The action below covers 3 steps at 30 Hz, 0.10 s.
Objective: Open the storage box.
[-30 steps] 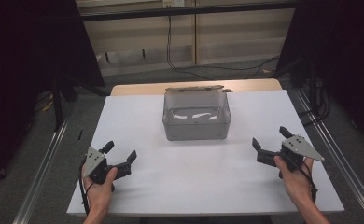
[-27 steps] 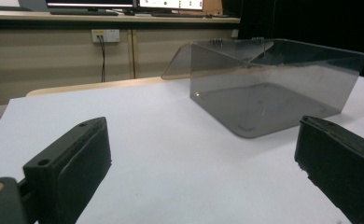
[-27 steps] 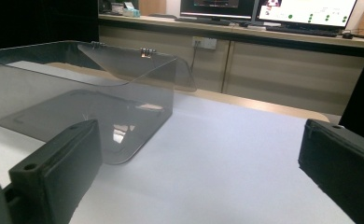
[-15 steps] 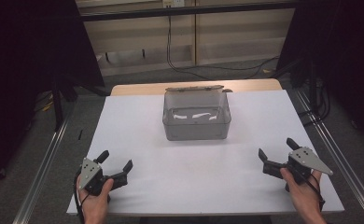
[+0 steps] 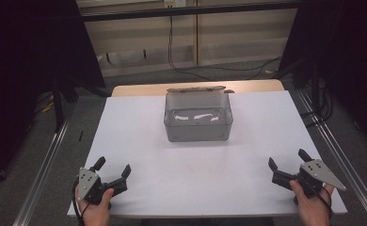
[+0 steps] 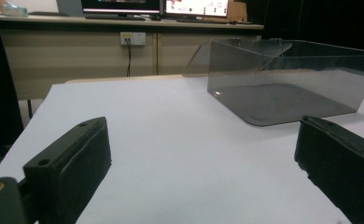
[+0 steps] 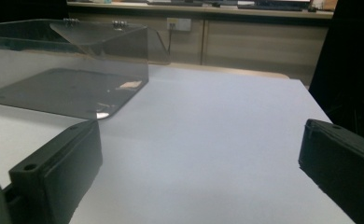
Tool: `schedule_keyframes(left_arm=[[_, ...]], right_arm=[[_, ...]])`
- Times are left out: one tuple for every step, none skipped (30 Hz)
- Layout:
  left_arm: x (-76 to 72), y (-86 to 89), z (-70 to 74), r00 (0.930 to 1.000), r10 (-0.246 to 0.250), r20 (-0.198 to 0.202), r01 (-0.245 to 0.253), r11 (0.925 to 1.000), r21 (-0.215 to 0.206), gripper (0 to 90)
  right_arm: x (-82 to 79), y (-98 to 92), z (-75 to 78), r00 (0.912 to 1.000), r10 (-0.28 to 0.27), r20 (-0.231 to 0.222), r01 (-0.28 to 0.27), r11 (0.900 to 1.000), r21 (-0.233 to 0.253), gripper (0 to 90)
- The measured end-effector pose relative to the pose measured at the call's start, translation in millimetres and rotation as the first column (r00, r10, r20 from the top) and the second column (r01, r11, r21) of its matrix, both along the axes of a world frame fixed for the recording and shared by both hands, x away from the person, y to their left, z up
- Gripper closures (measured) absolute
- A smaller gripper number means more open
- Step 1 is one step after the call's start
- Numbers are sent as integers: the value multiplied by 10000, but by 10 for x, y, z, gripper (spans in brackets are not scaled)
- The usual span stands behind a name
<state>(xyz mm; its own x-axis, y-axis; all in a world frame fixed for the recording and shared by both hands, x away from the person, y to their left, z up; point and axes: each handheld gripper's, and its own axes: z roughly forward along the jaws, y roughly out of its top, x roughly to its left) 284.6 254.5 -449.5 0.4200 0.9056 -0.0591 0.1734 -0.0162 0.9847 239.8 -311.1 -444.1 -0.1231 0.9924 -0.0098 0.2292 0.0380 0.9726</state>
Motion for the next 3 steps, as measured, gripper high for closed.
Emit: schedule_keyframes(left_arm=[[-3, 4, 2, 10000, -34, 13, 34, 10000, -68, 35], [-2, 11, 5, 10000, -91, -5, 90, 9999, -84, 35], [3, 14, 6, 9999, -107, -38, 106, 9998, -159, 34]], right_arm=[[1, -9, 3, 9999, -111, -14, 111, 9999, 79, 0], [4, -19, 9, 9999, -111, 80, 110, 9998, 153, 0], [12, -24, 10, 9999, -85, 130, 82, 9998, 205, 0]])
